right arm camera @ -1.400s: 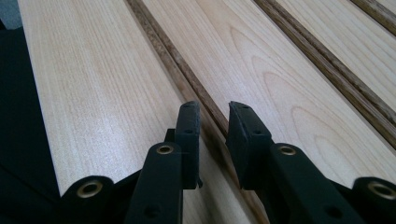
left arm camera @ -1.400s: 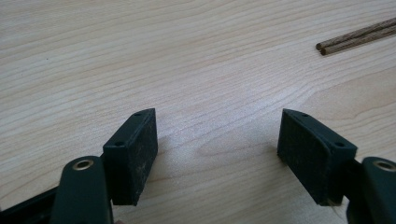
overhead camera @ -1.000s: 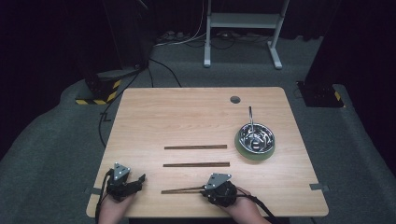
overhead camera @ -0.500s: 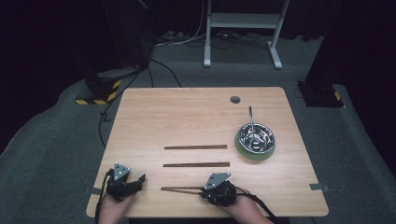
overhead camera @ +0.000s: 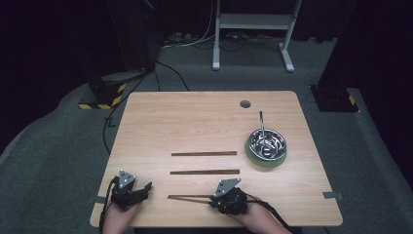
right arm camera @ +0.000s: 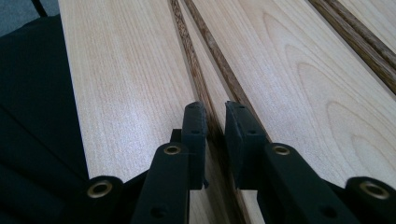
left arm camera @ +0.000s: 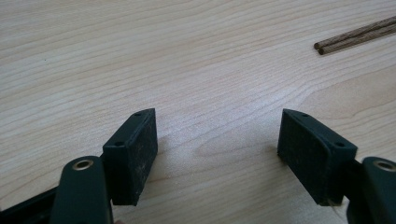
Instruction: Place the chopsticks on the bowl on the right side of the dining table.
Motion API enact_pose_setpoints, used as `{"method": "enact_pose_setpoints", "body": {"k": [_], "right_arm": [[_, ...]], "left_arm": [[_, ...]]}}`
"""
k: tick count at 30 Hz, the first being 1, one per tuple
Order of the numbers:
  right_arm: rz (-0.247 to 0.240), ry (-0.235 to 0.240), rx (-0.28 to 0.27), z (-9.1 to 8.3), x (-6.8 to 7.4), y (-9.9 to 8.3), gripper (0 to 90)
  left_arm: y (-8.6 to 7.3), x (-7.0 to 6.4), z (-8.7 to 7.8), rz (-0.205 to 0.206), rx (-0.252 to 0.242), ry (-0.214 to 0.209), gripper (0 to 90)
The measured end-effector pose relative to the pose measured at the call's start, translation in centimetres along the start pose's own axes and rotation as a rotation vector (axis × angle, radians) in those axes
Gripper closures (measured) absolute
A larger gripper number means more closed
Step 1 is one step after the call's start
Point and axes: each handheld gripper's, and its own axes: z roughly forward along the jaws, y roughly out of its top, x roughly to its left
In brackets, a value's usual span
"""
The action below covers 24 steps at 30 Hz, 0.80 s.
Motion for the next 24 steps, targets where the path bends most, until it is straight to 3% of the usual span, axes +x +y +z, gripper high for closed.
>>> {"method": "enact_pose_setpoints", "body": {"k": [8, 24], "right_arm": [[-0.044, 0.034, -0.007, 0.24, -0.13, 0.18, 77.1], [-0.092, 0.018, -0.019, 0.51, 0.17, 0.28, 83.2]], "left_arm": [[0.00, 0.00, 0.00, 0.000, 0.000, 0.000, 28.5], [0.00, 0.00, 0.00, 0.000, 0.000, 0.000, 28.5]]}}
